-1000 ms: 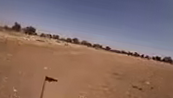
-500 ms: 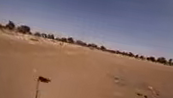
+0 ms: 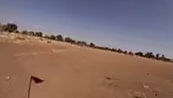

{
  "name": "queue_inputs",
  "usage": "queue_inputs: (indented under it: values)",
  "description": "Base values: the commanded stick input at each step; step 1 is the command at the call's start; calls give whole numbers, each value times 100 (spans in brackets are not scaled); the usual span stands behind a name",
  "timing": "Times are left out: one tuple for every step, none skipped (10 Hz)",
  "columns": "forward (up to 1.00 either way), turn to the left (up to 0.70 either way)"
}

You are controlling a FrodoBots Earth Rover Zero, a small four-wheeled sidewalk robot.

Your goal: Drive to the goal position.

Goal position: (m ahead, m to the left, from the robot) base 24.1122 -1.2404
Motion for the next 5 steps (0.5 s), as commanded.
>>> queue_inputs:
  values:
    - [70, 0]
    - [70, 0]
    - [70, 0]
    - [70, 0]
    - [70, 0]
